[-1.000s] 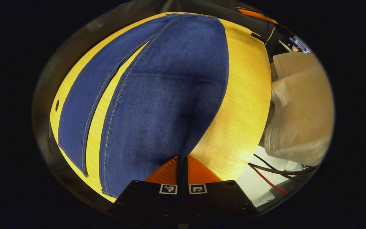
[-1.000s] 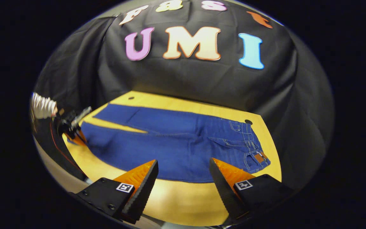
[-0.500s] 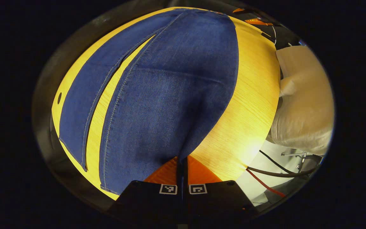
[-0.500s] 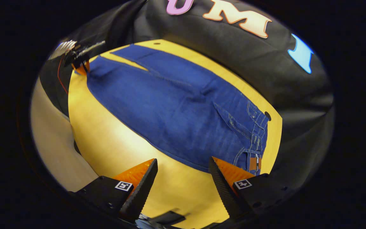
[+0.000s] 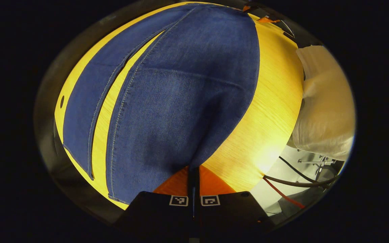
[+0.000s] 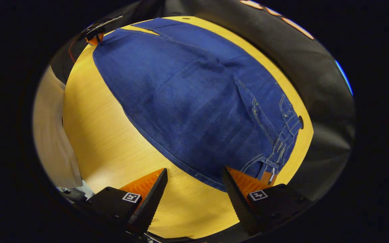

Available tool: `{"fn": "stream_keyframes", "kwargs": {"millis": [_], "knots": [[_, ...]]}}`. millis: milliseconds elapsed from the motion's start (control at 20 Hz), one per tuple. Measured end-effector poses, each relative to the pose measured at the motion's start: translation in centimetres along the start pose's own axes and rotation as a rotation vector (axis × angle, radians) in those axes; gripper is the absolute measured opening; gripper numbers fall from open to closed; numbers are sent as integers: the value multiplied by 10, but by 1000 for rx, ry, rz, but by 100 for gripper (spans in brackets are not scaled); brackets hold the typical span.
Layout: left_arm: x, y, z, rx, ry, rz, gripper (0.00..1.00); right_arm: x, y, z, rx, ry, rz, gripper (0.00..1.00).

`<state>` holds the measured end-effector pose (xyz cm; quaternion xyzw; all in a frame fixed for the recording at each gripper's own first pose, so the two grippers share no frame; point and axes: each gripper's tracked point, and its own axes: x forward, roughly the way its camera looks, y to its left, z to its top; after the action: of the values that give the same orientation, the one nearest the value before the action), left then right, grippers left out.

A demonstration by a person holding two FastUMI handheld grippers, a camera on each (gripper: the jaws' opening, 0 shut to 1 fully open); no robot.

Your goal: Grasp the waist and the cuffs of the jeans and fold them to make the two legs overlap; first hold the waist and fold one-third of the jeans toward the cuffs, then hold the cuffs and fold the remaining one-third in the same direction to finish folding.

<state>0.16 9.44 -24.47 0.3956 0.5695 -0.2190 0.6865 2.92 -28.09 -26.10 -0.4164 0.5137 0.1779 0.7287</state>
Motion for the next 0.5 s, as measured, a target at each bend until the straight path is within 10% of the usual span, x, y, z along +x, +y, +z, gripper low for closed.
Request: {"fn": "stream_keyframes", "kwargs": {"millis": [500], "knots": [[0, 0, 1, 6, 34, -4, 0, 9, 12, 0, 19, 94, 164, 93]]}}
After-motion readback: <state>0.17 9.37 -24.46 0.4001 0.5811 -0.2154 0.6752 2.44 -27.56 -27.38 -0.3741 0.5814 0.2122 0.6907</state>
